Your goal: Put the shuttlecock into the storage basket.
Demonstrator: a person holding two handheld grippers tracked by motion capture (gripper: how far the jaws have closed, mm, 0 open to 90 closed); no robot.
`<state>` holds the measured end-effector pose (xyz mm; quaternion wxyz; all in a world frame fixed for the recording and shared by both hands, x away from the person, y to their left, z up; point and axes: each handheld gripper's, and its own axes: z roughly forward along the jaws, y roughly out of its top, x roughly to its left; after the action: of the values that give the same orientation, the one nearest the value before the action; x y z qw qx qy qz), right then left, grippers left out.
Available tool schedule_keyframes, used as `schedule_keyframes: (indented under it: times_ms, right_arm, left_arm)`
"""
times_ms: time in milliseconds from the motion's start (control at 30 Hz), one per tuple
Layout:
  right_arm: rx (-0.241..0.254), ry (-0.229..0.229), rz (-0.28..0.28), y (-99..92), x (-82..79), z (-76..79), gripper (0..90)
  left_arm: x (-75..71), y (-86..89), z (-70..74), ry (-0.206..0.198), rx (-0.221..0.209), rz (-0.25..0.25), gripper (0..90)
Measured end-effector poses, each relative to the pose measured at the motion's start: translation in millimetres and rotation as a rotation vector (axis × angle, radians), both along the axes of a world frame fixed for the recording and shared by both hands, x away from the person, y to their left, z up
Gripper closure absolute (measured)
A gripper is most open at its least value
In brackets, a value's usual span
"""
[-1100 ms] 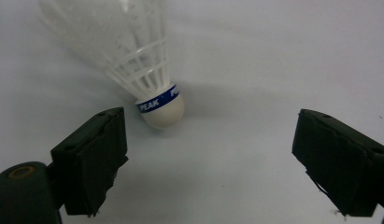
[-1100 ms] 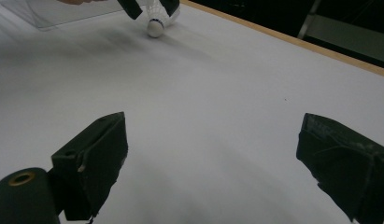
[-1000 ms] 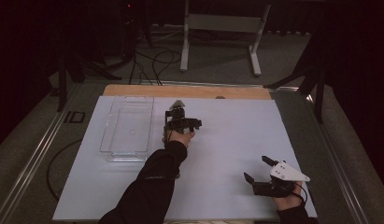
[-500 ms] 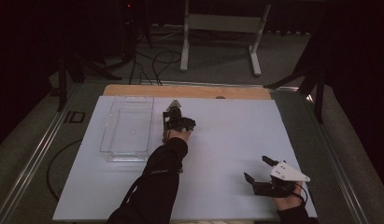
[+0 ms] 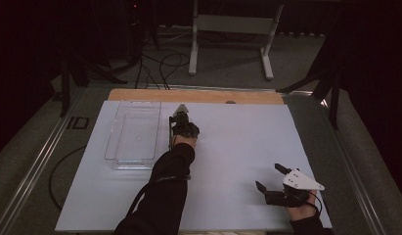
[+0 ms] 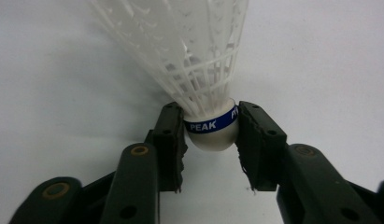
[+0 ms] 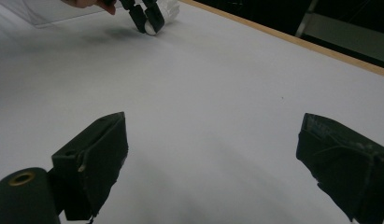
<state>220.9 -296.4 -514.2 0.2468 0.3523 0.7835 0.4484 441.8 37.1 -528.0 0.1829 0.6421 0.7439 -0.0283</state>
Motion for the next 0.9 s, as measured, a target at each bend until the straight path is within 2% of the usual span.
schedule_keyframes:
  times_ms: [133, 267, 300, 333, 367, 400, 467, 500, 600, 633, 667, 767, 800, 833, 900]
  right_arm:
    - [-0.003, 0.004, -0.002, 0.3, 0.1, -0.2, 9.2]
    - [-0.003, 0.004, -0.003, 0.3, 0.1, -0.3, 9.2]
    - [-0.003, 0.004, -0.004, 0.2, 0.1, -0.3, 9.2]
    - [-0.004, 0.004, -0.004, -0.1, 0.1, -0.2, 9.2]
    - [-0.003, 0.005, -0.004, -0.2, 0.1, -0.2, 9.2]
    - [-0.003, 0.006, -0.005, -0.2, 0.2, -0.3, 9.2]
    - [-0.005, 0.006, -0.004, -0.1, 0.3, -0.5, 9.2]
    - [-0.005, 0.005, -0.004, 0.0, 0.2, -0.5, 9.2]
    - [-0.006, 0.004, -0.004, 0.1, 0.1, -0.3, 9.2]
    - [-0.006, 0.005, -0.005, 0.1, 0.2, -0.4, 9.2]
    - [-0.005, 0.006, -0.005, 0.0, 0.4, -0.6, 9.2]
    - [-0.005, 0.008, -0.006, 0.1, 0.4, -0.7, 9.2]
    - [-0.007, 0.008, -0.006, 0.2, 0.5, -0.7, 9.2]
    - [-0.008, 0.008, -0.007, 0.2, 0.6, -0.7, 9.2]
    - [-0.010, 0.007, -0.008, 0.1, 0.5, -0.7, 9.2]
  left_arm:
    - [0.8, 1.7, 0.4, 0.008, -0.012, -0.021, 64.2]
    - [1.5, 1.8, 3.0, -0.003, -0.019, -0.046, 64.7]
    - [1.8, 1.1, 4.4, -0.010, -0.007, -0.068, 64.7]
    - [1.9, 1.9, 5.4, -0.011, -0.008, -0.068, 64.7]
    - [2.3, 2.6, 6.8, -0.020, -0.021, -0.068, 64.8]
    - [2.7, 2.2, 7.6, -0.020, -0.016, -0.088, 64.8]
    - [3.3, 1.9, 9.6, -0.026, -0.038, -0.114, 64.9]
    - [4.0, 0.5, 11.0, -0.027, -0.028, -0.151, 64.9]
    - [4.6, -0.6, 13.6, -0.022, -0.048, -0.225, 65.0]
    - [4.0, -1.8, 14.6, -0.028, -0.056, -0.283, 65.0]
    - [4.1, -2.1, 14.7, -0.027, -0.058, -0.300, 65.1]
    - [4.0, -3.9, 17.6, -0.026, -0.054, -0.408, 65.1]
    - [3.8, -5.4, 18.8, -0.024, -0.058, -0.420, 65.2]
    - [3.3, -7.1, 20.8, -0.027, -0.065, -0.459, 65.2]
    - [2.6, -8.9, 24.3, -0.029, -0.055, -0.504, 65.2]
